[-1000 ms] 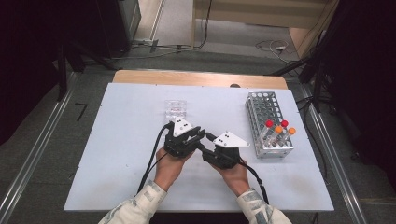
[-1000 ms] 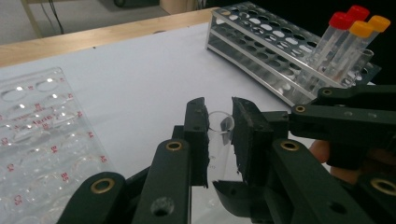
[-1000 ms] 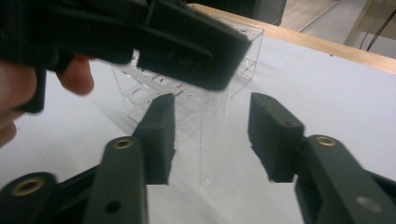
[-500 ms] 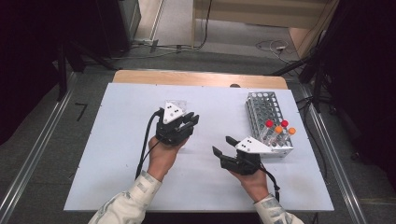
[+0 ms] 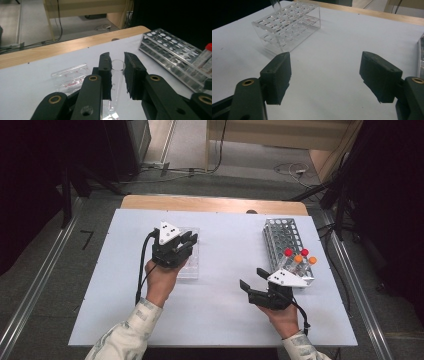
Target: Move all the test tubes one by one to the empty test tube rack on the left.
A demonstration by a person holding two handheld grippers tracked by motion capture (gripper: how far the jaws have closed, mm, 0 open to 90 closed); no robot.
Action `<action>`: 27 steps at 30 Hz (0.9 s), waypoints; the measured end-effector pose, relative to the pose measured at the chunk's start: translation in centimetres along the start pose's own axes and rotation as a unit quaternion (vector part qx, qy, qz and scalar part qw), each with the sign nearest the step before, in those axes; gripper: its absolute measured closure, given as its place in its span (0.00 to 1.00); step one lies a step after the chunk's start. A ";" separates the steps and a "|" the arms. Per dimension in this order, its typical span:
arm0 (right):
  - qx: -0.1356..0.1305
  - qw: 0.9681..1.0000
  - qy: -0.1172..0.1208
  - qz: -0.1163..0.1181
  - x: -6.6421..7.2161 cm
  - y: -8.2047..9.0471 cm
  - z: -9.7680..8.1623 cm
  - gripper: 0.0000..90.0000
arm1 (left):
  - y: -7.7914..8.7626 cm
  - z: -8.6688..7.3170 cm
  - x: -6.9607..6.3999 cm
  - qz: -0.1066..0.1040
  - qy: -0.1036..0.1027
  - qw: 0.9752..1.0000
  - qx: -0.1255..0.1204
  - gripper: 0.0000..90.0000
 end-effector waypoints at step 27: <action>0.004 1.000 -0.006 -0.020 -1.1 0.7 -0.3 0.27 | -2.8 -5.4 0.5 0.028 -0.020 0.998 0.050 0.85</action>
Point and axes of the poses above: each handheld gripper's, and its own axes: y roughly backward along the jaws, z roughly out of its top, x roughly to its left, the point moved 10 cm from there along -y, roughly forward along the jaws, and after that the axes turned 5 degrees about -x, right-handed, at the moved point
